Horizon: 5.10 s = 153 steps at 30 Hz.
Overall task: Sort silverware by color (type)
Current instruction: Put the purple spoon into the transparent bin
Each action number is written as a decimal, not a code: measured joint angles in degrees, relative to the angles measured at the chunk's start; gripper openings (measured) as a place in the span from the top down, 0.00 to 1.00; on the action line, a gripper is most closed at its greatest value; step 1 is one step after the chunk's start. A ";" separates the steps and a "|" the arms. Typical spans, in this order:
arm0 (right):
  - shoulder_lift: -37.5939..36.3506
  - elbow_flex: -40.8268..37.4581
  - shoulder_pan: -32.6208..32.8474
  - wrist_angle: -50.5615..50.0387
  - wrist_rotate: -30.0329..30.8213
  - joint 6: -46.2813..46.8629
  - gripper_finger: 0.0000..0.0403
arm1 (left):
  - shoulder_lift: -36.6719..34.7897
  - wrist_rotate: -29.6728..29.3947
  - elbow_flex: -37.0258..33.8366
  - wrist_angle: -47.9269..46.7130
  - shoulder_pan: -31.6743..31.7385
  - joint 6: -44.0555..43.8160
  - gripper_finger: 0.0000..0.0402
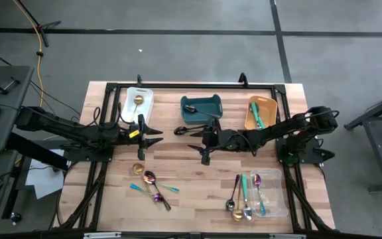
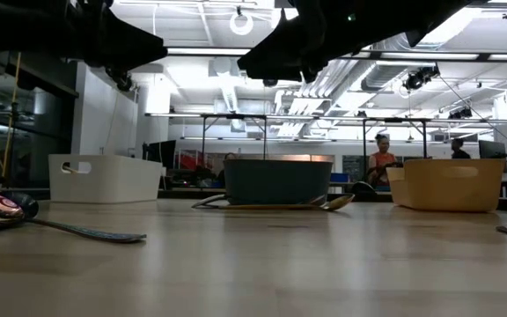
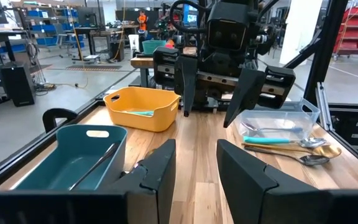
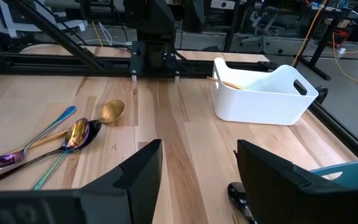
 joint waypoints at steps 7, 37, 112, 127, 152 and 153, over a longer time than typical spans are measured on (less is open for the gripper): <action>0.00 0.00 0.00 -0.01 0.00 -0.07 0.50 | 0.00 0.00 0.00 -0.53 0.00 0.00 0.72; 0.00 0.00 0.00 -0.02 0.00 -0.07 0.50 | 0.00 0.00 0.00 -0.50 0.00 0.00 0.72; -0.02 0.02 0.00 -1.70 0.02 -0.10 0.50 | 48.41 1.57 30.16 -45.40 -24.59 -10.01 0.73; -0.02 0.02 0.00 -1.70 0.02 -0.10 0.50 | 48.35 2.68 30.14 -47.72 -23.21 -13.98 0.97; -0.02 0.02 -0.50 2.56 0.00 16.21 0.50 | 18.97 -53.98 17.53 -40.08 -16.77 -21.82 1.00; -0.02 0.02 -0.81 3.84 -0.04 17.33 0.50 | 19.66 -53.73 15.86 -34.52 -15.52 -21.72 1.00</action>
